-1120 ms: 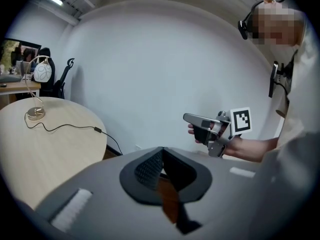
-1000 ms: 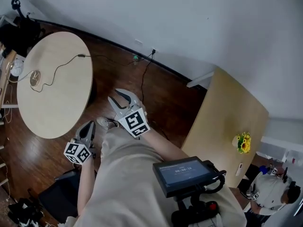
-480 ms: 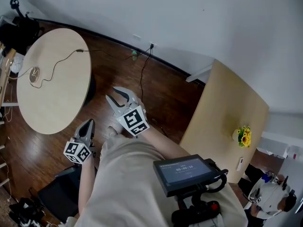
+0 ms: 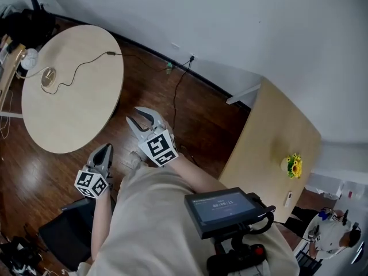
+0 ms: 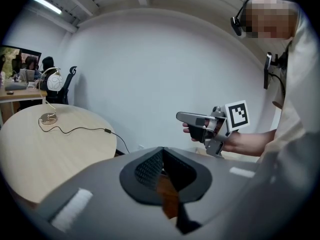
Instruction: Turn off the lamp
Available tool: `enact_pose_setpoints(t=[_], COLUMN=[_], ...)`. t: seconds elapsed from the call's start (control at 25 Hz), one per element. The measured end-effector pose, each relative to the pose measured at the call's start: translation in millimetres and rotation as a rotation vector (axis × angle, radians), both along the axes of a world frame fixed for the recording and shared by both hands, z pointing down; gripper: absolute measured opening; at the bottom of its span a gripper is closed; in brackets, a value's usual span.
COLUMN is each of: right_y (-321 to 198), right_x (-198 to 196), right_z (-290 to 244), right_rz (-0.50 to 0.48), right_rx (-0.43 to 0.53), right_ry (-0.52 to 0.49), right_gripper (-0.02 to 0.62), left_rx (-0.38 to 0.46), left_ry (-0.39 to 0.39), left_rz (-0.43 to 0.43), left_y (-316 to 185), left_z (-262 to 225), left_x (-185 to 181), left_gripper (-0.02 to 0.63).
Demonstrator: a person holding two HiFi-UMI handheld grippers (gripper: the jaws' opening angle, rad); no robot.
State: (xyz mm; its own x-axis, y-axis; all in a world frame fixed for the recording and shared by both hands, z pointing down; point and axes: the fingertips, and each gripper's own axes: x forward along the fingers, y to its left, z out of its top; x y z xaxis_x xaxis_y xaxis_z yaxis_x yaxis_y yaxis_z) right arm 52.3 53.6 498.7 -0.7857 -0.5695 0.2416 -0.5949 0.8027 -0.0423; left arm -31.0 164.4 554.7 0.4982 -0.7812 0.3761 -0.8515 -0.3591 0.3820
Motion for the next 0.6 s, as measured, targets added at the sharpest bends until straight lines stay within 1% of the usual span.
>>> enact_pose_setpoints(t=[0.16,0.28,0.4,0.6], right_y=[20,33,45,68], right_x=[-34,-50,-48,-40], right_z=[-4,-4,-1,14], right_rz=[-0.016,-0.017,0.016,0.106], right_rx=[0.011,0.019,0.008,-0.037], right_ry=[0.012,0.019,0.008,-0.008], right_gripper=[0.117,0.118,0.117,0.117], left_rx=[0.000,0.005,-0.003,-0.033], left_ry=[0.005,0.013,0.021,0.040], left_rz=[0.005,0.007,0.028,0.083], left_y=[19,27,32,44], left_z=[4,9,19,39], left_x=[-30,-49,-57,-75], left_gripper=[-0.012,-0.012,-0.012,-0.012])
